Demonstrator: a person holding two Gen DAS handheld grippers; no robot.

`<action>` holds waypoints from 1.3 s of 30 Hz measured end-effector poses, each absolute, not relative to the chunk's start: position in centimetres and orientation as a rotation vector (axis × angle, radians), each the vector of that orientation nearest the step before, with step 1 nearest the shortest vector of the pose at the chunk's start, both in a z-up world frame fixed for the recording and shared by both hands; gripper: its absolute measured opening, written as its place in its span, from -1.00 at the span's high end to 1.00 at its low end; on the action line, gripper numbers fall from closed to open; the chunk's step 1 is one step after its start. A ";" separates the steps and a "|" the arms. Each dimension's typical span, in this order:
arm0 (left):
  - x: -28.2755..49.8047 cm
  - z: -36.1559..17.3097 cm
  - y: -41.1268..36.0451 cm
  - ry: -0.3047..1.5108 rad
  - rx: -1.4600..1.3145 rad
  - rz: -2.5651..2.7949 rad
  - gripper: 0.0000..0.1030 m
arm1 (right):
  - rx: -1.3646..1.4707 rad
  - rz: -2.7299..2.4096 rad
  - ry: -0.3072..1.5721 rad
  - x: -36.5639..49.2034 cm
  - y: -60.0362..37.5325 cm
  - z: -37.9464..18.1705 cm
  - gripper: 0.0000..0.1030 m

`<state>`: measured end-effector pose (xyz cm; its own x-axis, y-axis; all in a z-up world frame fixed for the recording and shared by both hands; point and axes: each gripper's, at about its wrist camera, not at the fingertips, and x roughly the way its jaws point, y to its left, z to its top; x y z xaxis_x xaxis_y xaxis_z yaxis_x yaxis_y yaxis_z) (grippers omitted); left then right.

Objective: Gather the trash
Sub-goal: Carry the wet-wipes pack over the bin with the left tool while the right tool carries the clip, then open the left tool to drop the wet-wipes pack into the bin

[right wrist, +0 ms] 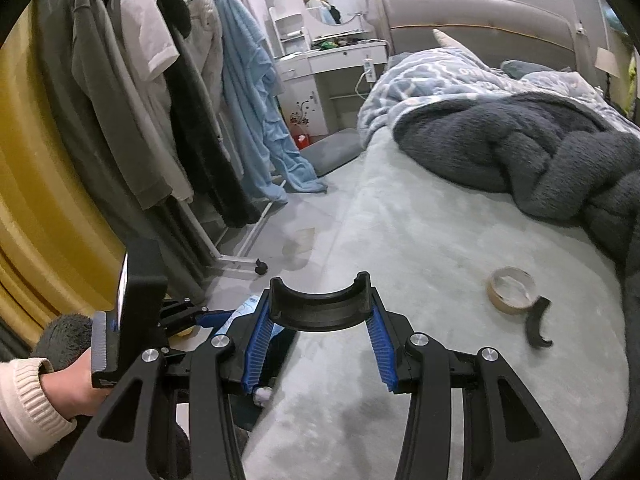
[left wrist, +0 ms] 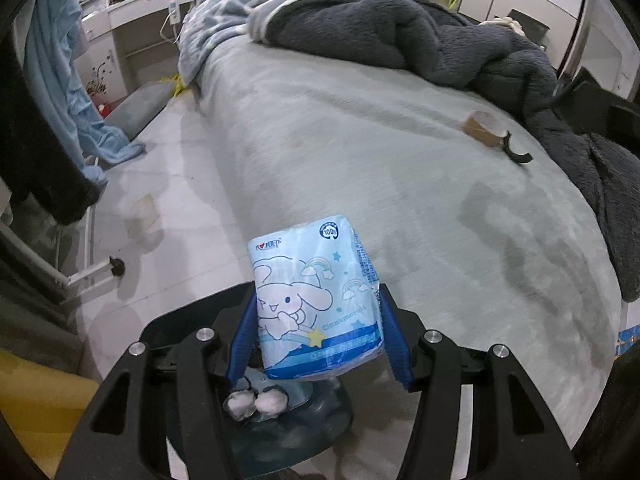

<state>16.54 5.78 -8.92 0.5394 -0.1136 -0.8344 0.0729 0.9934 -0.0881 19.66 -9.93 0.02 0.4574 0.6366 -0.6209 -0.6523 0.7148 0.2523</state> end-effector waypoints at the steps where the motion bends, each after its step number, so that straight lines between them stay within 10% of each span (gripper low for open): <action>1: 16.4 -9.0 6.2 1.002 -0.048 -0.105 -0.14 | -0.027 0.800 0.755 19.7 -9.4 0.1 0.10; 31: 14.4 -14.4 17.9 1.246 -0.288 0.022 -0.16 | -0.228 0.952 0.880 18.3 5.2 -5.4 0.10; 39: 13.9 -14.0 19.9 1.234 -0.351 0.026 -0.55 | -0.290 0.950 0.962 18.5 7.2 -9.0 0.10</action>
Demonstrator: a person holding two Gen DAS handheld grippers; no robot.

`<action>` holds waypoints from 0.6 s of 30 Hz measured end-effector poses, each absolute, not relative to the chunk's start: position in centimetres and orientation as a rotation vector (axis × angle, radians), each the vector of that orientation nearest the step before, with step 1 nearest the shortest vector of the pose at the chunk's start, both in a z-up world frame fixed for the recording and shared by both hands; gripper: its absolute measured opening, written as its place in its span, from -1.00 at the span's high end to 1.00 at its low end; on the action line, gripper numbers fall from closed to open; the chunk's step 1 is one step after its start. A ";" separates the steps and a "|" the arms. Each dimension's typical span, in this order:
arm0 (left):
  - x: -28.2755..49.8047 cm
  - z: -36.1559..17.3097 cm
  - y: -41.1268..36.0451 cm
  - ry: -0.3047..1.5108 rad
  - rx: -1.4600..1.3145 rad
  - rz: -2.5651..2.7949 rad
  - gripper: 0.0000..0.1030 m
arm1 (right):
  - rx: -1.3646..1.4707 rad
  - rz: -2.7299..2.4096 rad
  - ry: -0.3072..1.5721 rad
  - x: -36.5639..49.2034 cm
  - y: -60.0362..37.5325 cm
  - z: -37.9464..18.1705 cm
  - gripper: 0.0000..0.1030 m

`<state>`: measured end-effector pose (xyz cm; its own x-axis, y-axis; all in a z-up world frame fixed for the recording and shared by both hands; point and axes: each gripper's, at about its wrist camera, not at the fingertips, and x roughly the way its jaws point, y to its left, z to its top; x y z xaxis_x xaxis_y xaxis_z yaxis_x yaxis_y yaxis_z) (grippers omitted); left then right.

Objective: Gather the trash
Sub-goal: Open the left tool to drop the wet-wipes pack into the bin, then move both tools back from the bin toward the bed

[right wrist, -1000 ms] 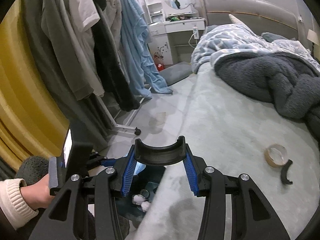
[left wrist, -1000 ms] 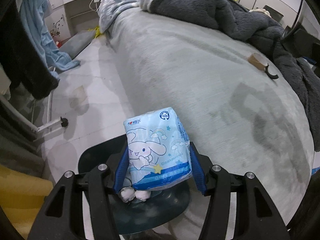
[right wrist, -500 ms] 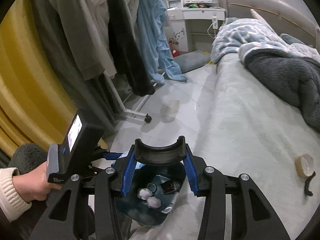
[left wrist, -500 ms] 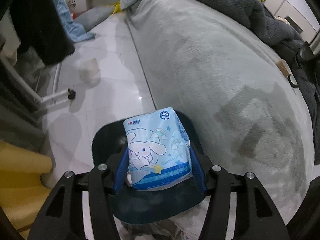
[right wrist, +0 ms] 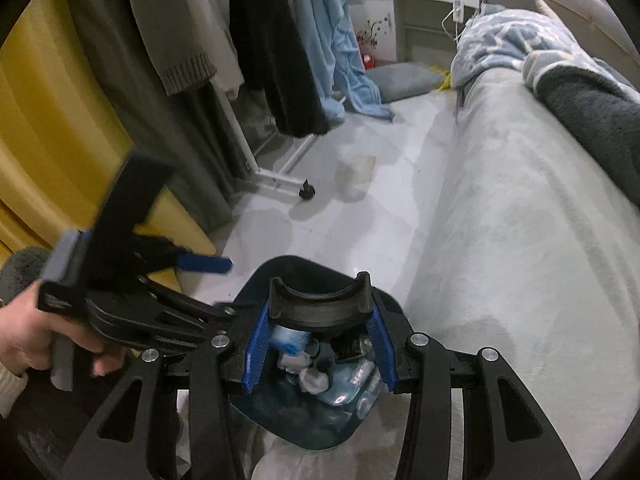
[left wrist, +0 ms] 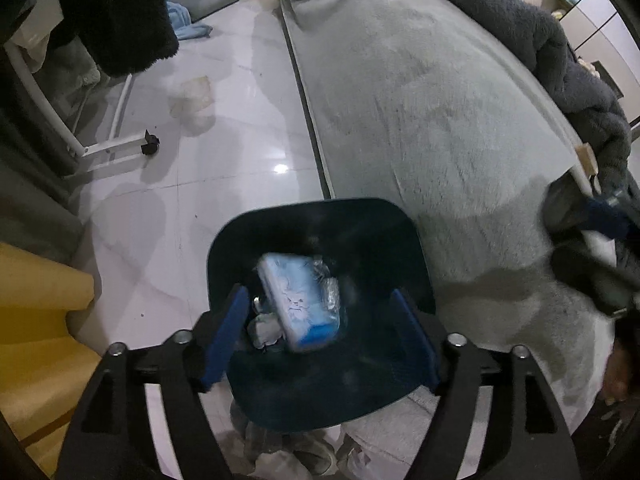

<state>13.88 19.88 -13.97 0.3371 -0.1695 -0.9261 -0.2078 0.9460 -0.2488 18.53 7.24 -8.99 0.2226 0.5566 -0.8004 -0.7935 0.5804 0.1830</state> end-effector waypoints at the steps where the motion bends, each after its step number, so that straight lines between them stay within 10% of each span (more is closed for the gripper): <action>1: 13.8 -13.8 20.0 1.228 -0.355 0.026 -0.57 | -0.294 0.950 0.971 18.6 7.5 -9.3 0.10; 18: 12.6 -9.2 24.2 1.004 -0.373 0.099 -0.80 | -0.398 0.923 1.114 18.5 10.7 -14.9 0.10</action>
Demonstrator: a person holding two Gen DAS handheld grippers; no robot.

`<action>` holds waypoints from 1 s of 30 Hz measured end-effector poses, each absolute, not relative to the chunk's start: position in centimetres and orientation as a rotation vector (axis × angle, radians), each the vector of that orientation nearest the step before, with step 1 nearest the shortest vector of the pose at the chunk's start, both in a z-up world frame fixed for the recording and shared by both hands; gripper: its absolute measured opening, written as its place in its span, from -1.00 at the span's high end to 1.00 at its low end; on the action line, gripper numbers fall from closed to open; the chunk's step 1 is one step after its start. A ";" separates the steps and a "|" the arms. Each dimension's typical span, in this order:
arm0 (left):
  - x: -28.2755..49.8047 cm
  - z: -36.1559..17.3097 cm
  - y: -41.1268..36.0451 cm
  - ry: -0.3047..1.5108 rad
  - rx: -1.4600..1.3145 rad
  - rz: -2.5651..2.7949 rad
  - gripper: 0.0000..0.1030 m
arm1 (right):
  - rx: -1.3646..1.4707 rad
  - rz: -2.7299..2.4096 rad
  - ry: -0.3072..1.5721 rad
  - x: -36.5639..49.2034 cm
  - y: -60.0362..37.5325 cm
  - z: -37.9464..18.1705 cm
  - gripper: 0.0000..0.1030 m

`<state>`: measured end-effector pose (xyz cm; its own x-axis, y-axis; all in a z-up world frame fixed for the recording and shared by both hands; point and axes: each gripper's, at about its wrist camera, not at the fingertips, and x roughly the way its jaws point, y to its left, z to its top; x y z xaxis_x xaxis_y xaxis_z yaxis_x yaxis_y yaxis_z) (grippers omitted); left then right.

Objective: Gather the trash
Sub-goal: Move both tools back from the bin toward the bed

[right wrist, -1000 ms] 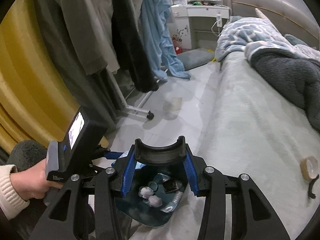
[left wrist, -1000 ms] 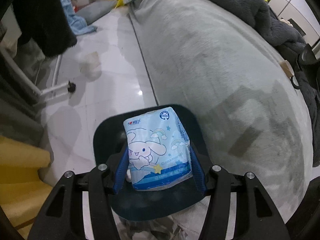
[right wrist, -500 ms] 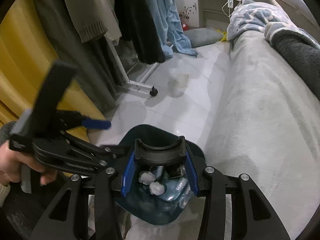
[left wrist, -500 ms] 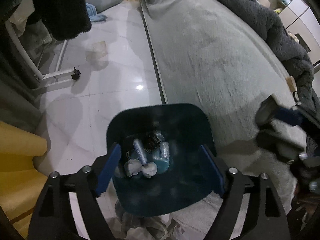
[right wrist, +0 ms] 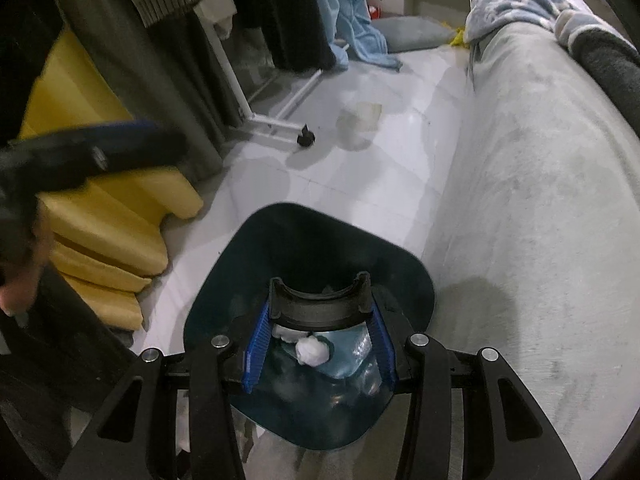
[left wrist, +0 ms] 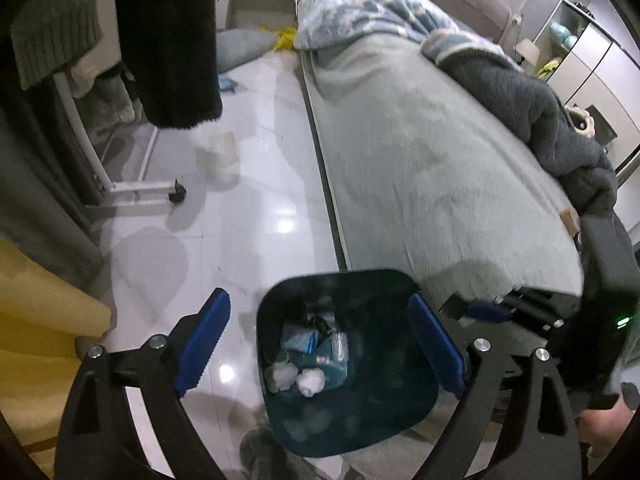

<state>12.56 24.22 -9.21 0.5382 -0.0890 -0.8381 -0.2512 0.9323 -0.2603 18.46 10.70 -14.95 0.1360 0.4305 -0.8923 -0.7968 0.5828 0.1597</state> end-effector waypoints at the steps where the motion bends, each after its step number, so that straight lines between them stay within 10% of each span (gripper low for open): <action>1: 12.5 -9.0 24.3 0.992 -0.371 0.101 -0.80 | -0.404 0.920 1.121 18.4 10.8 -15.2 0.10; 30: 11.8 1.5 19.5 0.593 -0.268 -0.019 -0.85 | -0.328 0.857 0.945 20.1 7.4 -6.8 -0.61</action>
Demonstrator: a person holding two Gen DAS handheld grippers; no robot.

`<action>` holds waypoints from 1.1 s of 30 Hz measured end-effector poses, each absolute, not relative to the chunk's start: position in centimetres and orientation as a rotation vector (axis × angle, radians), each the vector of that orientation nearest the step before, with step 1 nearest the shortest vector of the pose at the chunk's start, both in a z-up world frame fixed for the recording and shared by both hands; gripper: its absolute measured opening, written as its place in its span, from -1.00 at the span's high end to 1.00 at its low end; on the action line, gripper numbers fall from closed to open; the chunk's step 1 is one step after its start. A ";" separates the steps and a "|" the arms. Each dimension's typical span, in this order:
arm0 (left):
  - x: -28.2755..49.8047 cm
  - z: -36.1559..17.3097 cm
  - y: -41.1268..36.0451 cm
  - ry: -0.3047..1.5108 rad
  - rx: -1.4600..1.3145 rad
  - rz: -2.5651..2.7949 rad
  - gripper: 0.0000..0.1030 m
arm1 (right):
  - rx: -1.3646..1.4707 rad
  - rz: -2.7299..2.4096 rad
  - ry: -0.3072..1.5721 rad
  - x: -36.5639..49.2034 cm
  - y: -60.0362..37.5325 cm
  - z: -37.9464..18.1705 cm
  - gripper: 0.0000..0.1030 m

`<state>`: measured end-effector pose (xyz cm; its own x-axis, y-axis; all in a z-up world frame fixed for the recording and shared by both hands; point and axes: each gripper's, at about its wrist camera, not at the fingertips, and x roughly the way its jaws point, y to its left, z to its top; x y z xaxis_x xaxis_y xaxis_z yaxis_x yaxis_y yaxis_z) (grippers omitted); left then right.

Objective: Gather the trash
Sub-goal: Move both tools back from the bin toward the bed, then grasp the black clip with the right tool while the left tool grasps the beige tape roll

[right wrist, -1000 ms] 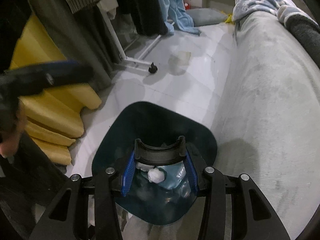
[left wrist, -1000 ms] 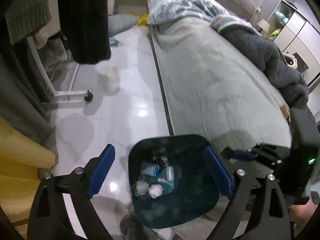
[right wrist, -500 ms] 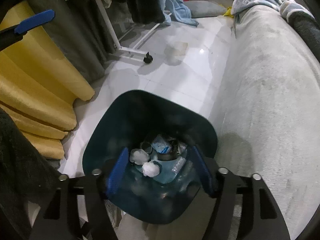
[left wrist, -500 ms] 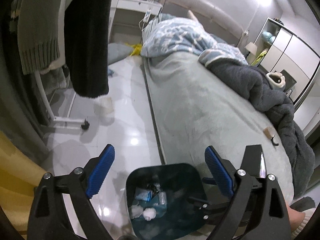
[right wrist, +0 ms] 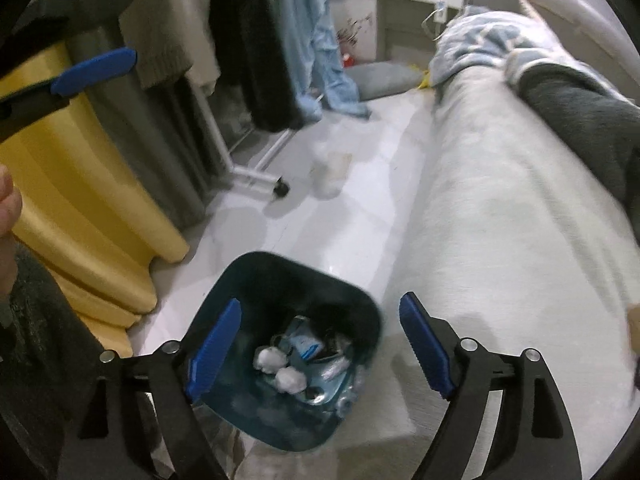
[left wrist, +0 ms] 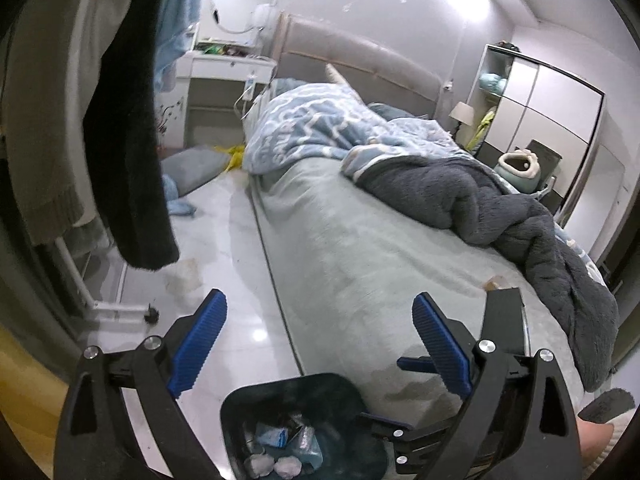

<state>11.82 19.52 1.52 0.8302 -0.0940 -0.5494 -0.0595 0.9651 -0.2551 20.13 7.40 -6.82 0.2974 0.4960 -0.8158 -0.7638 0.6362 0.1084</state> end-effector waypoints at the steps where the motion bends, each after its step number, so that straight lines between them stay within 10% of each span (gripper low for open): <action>1: 12.0 1.7 19.2 0.588 -0.268 -0.028 -0.85 | -0.319 0.845 0.934 20.4 6.6 -6.5 -0.61; 33: 18.8 1.7 4.6 0.616 -0.064 -0.344 -0.84 | -0.103 0.517 0.771 25.0 -17.2 -4.9 -0.61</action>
